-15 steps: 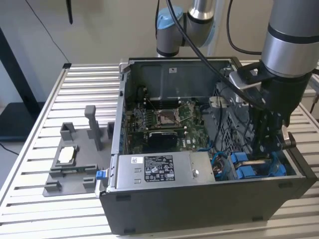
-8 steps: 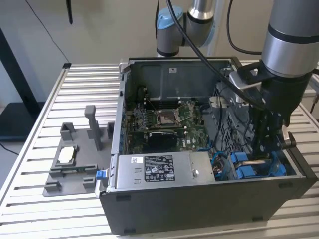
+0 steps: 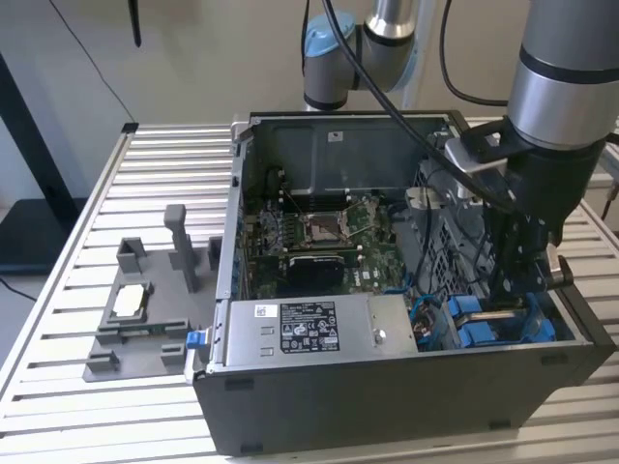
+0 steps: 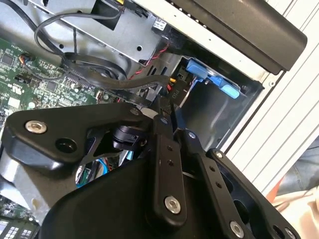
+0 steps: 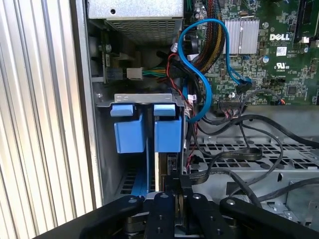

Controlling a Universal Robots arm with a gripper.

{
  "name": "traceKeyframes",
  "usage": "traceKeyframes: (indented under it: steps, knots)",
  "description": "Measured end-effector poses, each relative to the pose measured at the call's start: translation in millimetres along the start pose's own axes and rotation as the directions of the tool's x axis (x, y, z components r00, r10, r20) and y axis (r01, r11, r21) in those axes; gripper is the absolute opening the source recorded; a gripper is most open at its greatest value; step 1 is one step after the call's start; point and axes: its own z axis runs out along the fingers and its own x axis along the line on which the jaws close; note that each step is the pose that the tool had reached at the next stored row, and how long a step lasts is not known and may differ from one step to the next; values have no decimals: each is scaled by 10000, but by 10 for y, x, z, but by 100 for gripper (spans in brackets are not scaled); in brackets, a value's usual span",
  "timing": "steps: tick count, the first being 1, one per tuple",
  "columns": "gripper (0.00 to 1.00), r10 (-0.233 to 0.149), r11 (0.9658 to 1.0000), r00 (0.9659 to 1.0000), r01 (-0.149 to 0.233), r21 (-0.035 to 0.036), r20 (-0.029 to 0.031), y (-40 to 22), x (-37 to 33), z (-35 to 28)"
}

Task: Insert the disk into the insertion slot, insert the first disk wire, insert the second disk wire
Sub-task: 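Insert the second disk wire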

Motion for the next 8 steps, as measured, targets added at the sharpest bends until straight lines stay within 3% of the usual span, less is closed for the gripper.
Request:
traceKeyframes:
  steps: [8]
  knots:
    - [16,0,10000,10000,0,0,-7,2,0,13]
